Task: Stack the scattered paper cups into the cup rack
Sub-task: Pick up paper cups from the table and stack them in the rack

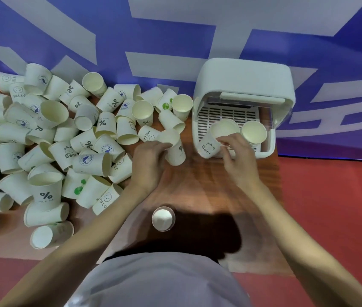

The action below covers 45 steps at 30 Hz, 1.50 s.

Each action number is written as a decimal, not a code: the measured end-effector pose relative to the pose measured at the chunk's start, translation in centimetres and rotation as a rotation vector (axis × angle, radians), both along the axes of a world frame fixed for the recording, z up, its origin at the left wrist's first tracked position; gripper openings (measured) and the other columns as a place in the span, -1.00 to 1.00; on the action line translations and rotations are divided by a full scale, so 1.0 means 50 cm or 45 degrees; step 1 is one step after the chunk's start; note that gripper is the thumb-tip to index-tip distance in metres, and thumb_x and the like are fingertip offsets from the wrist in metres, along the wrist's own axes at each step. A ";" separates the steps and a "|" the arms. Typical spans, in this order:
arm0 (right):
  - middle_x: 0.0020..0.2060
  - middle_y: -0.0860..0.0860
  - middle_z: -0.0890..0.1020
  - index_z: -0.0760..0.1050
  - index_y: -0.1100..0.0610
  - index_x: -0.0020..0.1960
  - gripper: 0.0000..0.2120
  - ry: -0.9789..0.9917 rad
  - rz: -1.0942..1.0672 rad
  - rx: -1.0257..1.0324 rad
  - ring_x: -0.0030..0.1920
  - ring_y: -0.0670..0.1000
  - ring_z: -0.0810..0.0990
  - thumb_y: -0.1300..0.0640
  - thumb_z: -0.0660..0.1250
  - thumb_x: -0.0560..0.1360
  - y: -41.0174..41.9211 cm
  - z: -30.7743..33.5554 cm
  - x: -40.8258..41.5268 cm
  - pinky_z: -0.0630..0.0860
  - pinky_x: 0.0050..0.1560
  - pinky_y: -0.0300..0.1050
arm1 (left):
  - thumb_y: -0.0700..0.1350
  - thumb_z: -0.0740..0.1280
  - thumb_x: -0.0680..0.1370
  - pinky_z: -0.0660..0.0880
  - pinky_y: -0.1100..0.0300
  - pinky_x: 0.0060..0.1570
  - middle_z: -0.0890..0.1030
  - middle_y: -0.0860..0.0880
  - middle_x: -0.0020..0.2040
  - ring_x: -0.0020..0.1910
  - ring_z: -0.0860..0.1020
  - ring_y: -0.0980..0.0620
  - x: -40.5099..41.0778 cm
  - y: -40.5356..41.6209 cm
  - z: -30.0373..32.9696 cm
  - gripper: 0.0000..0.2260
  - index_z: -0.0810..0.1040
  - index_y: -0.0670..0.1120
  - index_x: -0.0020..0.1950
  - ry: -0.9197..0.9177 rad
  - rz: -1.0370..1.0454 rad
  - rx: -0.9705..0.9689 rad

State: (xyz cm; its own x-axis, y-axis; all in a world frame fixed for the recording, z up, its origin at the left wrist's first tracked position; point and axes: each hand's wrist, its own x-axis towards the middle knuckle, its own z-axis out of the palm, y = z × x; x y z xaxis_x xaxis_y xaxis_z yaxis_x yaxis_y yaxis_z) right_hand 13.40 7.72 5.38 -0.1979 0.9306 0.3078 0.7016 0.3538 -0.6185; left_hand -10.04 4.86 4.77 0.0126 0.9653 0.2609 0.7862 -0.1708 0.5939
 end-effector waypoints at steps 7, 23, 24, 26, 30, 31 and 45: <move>-0.09 0.18 0.57 0.57 0.28 0.05 -0.81 0.047 -0.301 0.339 -0.09 0.16 0.55 0.42 0.29 0.47 0.018 0.040 0.128 0.50 -0.07 0.10 | -0.31 0.36 0.46 0.31 -0.15 0.31 0.67 -0.10 -0.12 -0.06 0.60 -0.13 0.119 0.073 0.069 -0.83 0.67 -0.15 -0.01 0.018 -0.145 0.219; -0.11 0.13 0.57 0.58 0.24 0.05 -0.82 -0.102 -0.381 0.196 -0.09 0.13 0.53 0.38 0.30 0.48 0.059 -0.046 0.190 0.35 -0.01 -0.11 | -0.32 0.27 0.43 0.31 -0.25 0.32 0.64 -0.10 -0.19 -0.17 0.61 -0.13 0.225 0.163 0.021 -0.77 0.68 -0.15 -0.04 0.239 -0.400 0.305; -0.11 0.13 0.57 0.58 0.24 0.06 -0.82 -0.120 -0.356 0.177 -0.11 0.14 0.53 0.37 0.30 0.49 0.060 -0.050 0.188 0.36 -0.02 -0.09 | -0.32 0.28 0.42 0.31 -0.25 0.31 0.64 -0.11 -0.18 -0.16 0.61 -0.13 0.226 0.164 0.016 -0.77 0.69 -0.15 -0.04 0.259 -0.410 0.271; -0.11 0.12 0.57 0.59 0.24 0.07 -0.81 -0.161 -0.307 0.135 -0.13 0.14 0.53 0.37 0.30 0.49 0.063 -0.058 0.186 0.38 -0.04 -0.07 | -0.37 0.34 0.38 0.33 -0.26 0.29 0.65 -0.12 -0.16 -0.13 0.62 -0.15 0.228 0.167 0.006 -0.76 0.69 -0.16 -0.04 0.298 -0.435 0.191; -0.12 0.12 0.58 0.62 0.24 0.07 -0.79 -0.252 -0.256 0.015 -0.11 0.16 0.55 0.38 0.33 0.48 0.068 -0.073 0.182 0.36 -0.02 -0.13 | -0.39 0.37 0.38 0.32 -0.21 0.32 0.66 -0.15 -0.09 -0.05 0.61 -0.16 0.231 0.172 -0.018 -0.74 0.68 -0.17 -0.01 0.369 -0.491 0.051; -0.12 0.12 0.58 0.62 0.24 0.07 -0.79 -0.273 -0.251 -0.019 -0.11 0.16 0.55 0.38 0.33 0.48 0.068 -0.077 0.180 0.35 -0.02 -0.14 | -0.39 0.36 0.40 0.29 -0.18 0.35 0.66 -0.15 -0.06 -0.01 0.60 -0.17 0.232 0.171 -0.024 -0.74 0.68 -0.16 0.02 0.386 -0.497 0.008; 0.02 0.10 0.55 0.53 0.19 0.15 -0.77 -0.229 -0.149 -0.109 0.07 0.13 0.52 0.29 0.28 0.51 0.017 -0.060 0.082 0.36 0.18 -0.04 | -0.23 0.39 0.45 0.41 -0.12 0.19 0.59 -0.21 0.13 0.11 0.53 -0.23 0.149 0.128 -0.036 -0.76 0.61 -0.18 0.11 0.378 -0.306 0.041</move>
